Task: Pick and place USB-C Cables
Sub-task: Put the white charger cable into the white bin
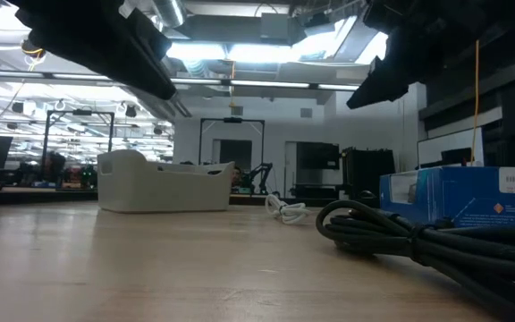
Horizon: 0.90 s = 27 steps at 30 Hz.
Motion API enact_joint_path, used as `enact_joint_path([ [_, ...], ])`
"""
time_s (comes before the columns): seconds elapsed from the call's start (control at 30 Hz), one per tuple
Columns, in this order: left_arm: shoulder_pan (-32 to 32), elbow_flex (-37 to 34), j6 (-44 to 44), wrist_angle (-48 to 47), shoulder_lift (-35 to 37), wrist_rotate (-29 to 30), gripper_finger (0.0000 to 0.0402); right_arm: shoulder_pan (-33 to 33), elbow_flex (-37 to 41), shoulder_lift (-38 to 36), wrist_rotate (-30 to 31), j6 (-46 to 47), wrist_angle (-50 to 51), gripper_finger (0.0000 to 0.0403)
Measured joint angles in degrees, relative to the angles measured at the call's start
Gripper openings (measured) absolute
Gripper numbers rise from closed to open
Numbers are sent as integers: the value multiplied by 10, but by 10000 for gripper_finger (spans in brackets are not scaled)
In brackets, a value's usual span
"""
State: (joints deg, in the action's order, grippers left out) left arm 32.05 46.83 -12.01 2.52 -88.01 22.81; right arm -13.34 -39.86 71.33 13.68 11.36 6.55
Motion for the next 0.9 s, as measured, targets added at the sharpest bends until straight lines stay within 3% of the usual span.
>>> enact_joint_path([
  [0.23,0,0,0,0,0,0,45,0,0,0,0,0,-1,127],
  [0.47,0,0,0,-1,0,0,45,0,0,0,-43,-14,-1,127],
  [0.9,0,0,-7,-1,0,0,45,0,0,0,-43,-14,-1,127],
])
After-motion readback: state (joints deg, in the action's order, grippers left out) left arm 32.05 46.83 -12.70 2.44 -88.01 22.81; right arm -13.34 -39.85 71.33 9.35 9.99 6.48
